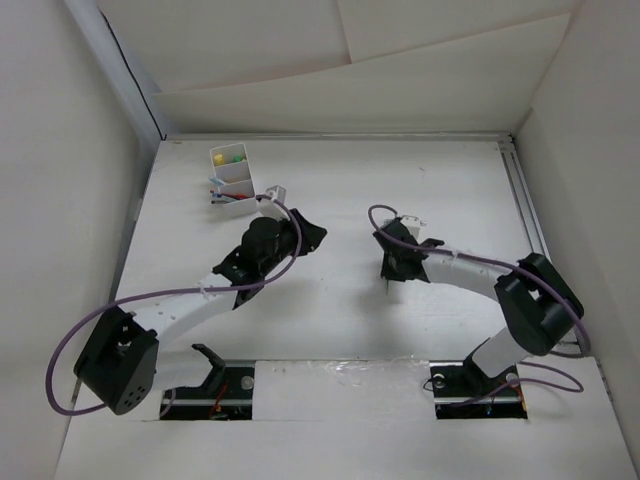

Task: Sort the stationery into containers
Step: Pick up the pen from the center of the board.

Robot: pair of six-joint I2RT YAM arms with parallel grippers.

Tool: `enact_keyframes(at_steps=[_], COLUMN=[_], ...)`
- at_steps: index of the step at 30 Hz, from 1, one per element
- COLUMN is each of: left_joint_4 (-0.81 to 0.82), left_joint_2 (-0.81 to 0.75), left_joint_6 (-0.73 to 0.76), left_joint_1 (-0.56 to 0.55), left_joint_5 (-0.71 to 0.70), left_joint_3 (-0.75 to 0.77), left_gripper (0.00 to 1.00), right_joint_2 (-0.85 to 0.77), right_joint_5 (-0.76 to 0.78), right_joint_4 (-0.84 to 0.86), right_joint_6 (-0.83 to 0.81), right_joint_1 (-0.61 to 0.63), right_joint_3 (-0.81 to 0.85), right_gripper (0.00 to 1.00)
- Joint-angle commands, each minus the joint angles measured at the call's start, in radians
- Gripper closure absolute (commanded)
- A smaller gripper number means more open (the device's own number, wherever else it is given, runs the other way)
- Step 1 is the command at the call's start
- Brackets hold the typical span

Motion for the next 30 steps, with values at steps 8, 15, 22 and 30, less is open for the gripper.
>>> enact_keyframes(at_steps=[8, 15, 22, 30], left_joint_4=[-0.021, -0.040, -0.084, -0.110], left_joint_2=[0.170, 0.139, 0.210, 0.305], left_joint_6=[-0.022, -0.042, -0.031, -0.019], left_joint_1=[0.080, 0.080, 0.080, 0.035], left_joint_5=[0.198, 0.212, 0.257, 0.203], left_joint_3=[0.135, 0.146, 0.209, 0.263], left_gripper=[0.76, 0.64, 0.57, 0.61], right_joint_2=[-0.229, -0.159, -0.133, -0.145], right_joint_5=[-0.150, -0.314, -0.383, -0.438], right_joint_4=[0.263, 0.372, 0.438, 0.467], right_joint_6=[-0.257, -0.359, -0.382, -0.382], right_joint_1=[0.061, 0.080, 0.080, 0.080], right_joint_3=[-0.084, 0.005, -0.006, -0.026], right_gripper=[1.00, 1.00, 1.00, 1.00])
